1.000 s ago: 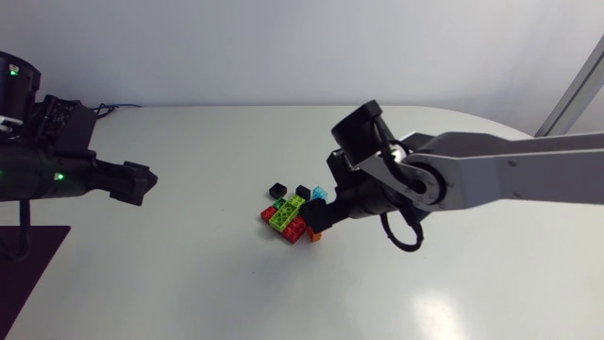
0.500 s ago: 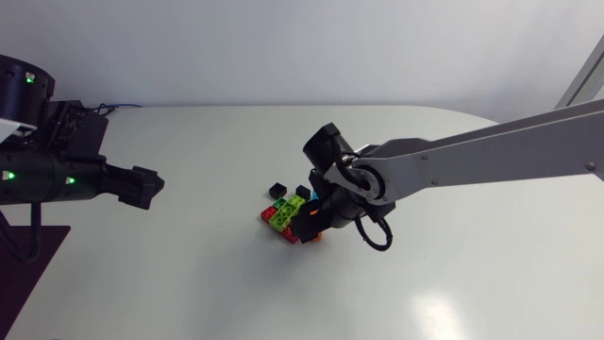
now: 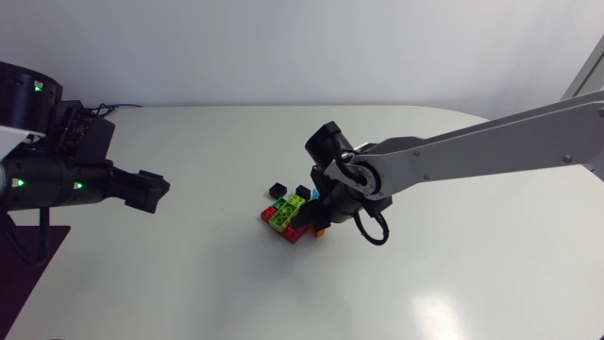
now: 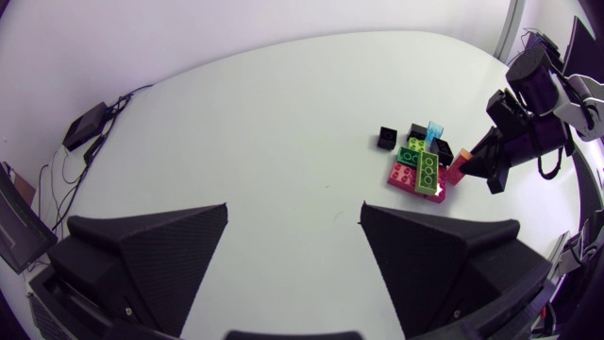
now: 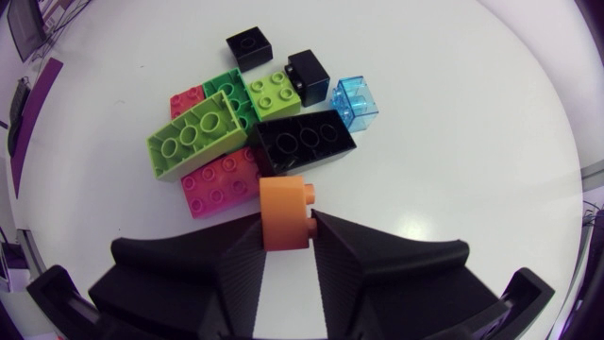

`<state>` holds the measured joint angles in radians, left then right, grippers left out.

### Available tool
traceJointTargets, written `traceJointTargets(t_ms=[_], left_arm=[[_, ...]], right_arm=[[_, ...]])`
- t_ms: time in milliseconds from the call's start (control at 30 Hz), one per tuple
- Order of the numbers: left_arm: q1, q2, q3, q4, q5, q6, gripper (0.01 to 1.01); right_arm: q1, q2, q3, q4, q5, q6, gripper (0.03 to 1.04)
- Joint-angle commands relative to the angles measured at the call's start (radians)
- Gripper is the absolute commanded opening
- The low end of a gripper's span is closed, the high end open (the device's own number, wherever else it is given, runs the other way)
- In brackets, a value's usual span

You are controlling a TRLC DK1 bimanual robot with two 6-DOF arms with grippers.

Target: Sort duplo bricks by size, large to the right and small to the left

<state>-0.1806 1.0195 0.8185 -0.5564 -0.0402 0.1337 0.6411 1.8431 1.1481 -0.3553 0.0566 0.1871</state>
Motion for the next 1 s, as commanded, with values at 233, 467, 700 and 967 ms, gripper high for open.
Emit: traceJointTargets(t_ms=[233,467,700,967], left_arm=[[-0.057,0.062,-0.053,0.055,0.003,-0.014,0.98],[-0.214,0.243,-0.009,0.101,0.003,-0.003,0.98],[-0.319,0.426,0.047,0.141,0.002,0.032,0.98],[-0.31,0.396,0.045,0.138,0.002,0.04,0.982]], right_arm=[[-0.086,-0.111,-0.074,-0.05,-0.008,0.017,0.05],[-0.396,-0.334,-0.237,-0.119,-0.064,-0.095,0.05],[-0.574,-0.395,-0.349,-0.116,-0.104,-0.167,0.18],[-0.511,-0.344,-0.292,-0.12,-0.089,-0.141,0.86]])
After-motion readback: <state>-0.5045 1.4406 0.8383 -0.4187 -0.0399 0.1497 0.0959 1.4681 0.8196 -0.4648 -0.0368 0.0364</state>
